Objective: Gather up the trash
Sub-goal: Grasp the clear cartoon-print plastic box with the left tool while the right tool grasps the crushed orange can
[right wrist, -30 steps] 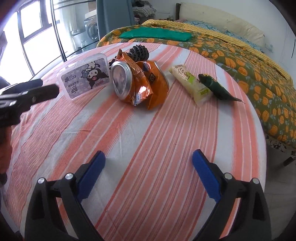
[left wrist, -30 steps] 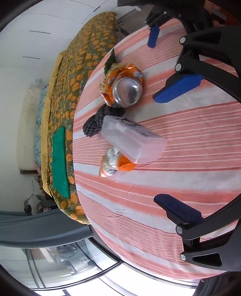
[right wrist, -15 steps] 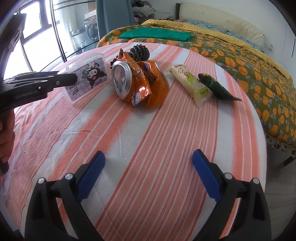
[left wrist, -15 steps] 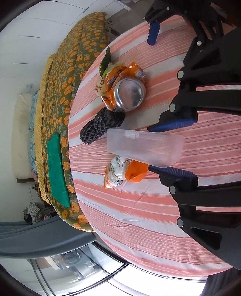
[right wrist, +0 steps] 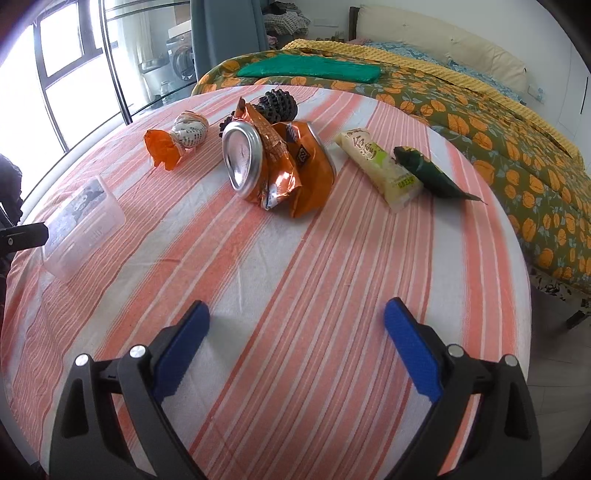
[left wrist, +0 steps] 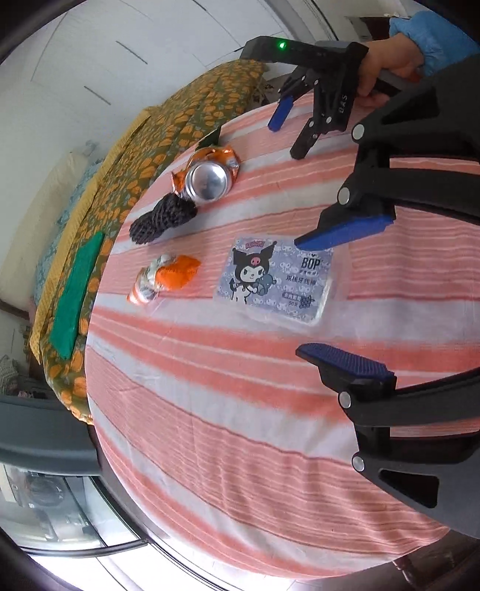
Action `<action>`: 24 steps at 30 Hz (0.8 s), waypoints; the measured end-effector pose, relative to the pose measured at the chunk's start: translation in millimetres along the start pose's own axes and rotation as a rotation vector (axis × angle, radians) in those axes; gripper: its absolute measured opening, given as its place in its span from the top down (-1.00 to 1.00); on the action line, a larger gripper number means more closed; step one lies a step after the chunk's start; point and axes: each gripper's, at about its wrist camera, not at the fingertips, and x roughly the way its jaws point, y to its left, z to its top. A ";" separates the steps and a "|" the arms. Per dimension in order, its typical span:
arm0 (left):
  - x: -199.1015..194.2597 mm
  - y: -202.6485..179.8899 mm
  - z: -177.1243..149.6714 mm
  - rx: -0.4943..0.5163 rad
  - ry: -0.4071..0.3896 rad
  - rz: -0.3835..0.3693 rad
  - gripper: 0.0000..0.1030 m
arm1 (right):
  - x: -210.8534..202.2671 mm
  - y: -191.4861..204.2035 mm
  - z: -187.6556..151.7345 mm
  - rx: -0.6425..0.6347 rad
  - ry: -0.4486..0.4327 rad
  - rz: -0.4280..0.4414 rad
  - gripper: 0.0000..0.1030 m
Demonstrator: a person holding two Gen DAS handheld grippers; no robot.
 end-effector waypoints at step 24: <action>52.4 -29.8 -5.6 0.166 -0.026 0.225 -0.89 | -1.1 -1.8 -0.7 0.009 0.000 0.011 -0.81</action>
